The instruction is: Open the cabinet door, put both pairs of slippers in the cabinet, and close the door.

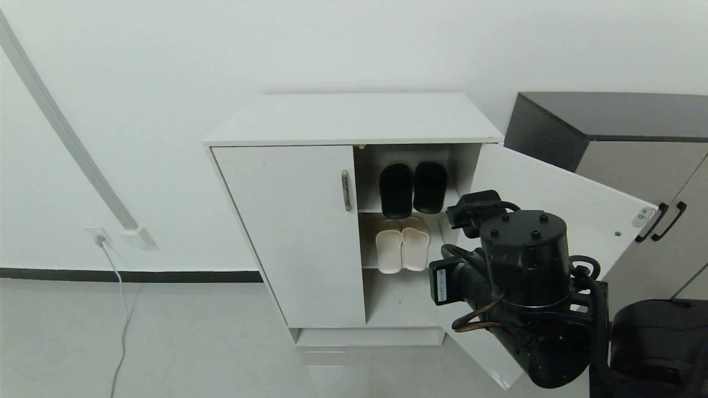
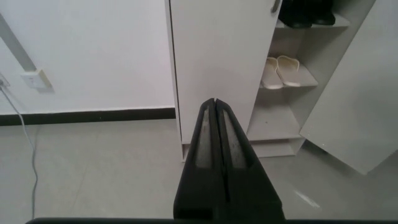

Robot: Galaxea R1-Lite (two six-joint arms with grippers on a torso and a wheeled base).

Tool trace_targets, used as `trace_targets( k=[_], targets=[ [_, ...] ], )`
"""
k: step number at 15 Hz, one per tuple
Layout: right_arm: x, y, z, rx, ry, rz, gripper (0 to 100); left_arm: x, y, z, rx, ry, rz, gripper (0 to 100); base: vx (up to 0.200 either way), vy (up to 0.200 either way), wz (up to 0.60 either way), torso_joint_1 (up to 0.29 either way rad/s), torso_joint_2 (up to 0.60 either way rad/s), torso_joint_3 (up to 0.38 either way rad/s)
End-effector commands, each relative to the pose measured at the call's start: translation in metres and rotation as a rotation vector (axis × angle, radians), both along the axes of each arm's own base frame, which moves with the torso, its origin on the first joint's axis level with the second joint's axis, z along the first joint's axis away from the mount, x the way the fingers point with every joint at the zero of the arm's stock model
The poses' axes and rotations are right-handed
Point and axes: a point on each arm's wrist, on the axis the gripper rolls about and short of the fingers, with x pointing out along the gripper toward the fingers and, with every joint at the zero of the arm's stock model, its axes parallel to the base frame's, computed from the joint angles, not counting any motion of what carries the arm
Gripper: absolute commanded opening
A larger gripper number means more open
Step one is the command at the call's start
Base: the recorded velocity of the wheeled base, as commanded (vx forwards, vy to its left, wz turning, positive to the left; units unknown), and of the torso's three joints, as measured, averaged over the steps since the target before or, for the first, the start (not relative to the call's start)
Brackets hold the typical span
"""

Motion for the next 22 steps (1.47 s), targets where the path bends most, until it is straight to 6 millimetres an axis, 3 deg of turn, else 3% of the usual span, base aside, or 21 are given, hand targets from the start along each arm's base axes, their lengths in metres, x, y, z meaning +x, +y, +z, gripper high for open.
trace_targets(
  k=[1, 15, 22],
  targets=[
    [0.0, -0.0003, -0.0001, -0.001, 0.0, -0.001, 0, 0.0001, 0.0, 0.0001, 0.0, 0.001, 0.0, 0, 0.0, 0.0, 0.0, 0.173, -0.5, -0.315],
    [-0.0016, -0.0023, -0.0017, -0.005, 0.004, 0.0, 0, 0.0001, 0.0, 0.0001, -0.001, 0.001, 0.0, 0, 0.0, 0.0, 0.0, 0.22, -0.54, -0.314],
    [-0.001, -0.0023, -0.0039, -0.011, 0.009, -0.001, 0, 0.0001, 0.0, 0.0001, -0.001, 0.001, 0.002, 0, 0.0, 0.0, 0.0, 0.016, -0.03, -0.02]
  ],
)
